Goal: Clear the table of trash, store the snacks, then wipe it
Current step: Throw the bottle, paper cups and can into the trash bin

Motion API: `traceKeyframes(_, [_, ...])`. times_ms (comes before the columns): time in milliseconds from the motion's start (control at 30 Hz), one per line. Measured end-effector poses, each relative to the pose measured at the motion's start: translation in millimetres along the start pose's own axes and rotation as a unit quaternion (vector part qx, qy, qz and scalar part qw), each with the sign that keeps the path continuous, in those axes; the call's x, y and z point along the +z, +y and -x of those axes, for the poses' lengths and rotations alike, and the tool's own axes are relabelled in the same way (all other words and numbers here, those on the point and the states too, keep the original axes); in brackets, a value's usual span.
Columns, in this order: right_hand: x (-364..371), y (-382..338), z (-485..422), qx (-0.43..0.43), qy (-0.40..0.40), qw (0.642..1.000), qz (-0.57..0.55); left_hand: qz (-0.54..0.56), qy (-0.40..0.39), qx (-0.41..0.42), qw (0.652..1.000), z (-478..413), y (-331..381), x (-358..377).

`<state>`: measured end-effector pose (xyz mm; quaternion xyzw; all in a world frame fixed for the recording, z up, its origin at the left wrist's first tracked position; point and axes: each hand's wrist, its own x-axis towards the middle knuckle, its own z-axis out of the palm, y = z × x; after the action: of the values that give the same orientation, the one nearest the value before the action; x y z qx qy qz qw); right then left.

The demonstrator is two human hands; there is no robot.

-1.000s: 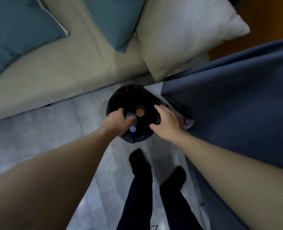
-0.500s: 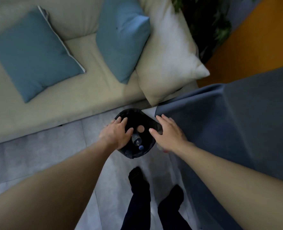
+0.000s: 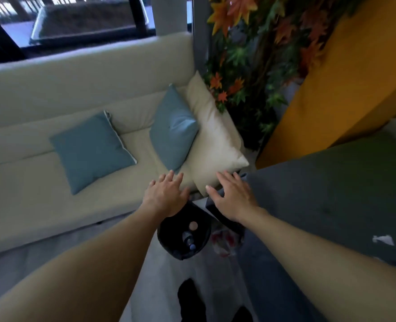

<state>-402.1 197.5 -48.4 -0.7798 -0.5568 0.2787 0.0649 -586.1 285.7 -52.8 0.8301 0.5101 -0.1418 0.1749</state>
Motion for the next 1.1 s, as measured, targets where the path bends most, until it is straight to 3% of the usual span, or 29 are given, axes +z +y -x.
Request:
traceKeyframes(300, [-113.7,33.4,62.0,0.011,0.082,0.996,0.012,-0.014,0.086,0.067,0.994,42.9,91.0,-89.5])
traceKeyframes(700, [-170.5,106.1,155.5,0.122,0.149,0.981,-0.023,-0.055,0.083,0.211,0.972,51.1,211.4,-126.4])
traceKeyframes(1100, [-167.0,173.7,267.9,0.307,0.286,0.906,-0.060,-0.127,0.026,0.399,0.908,74.9,341.2,-122.3])
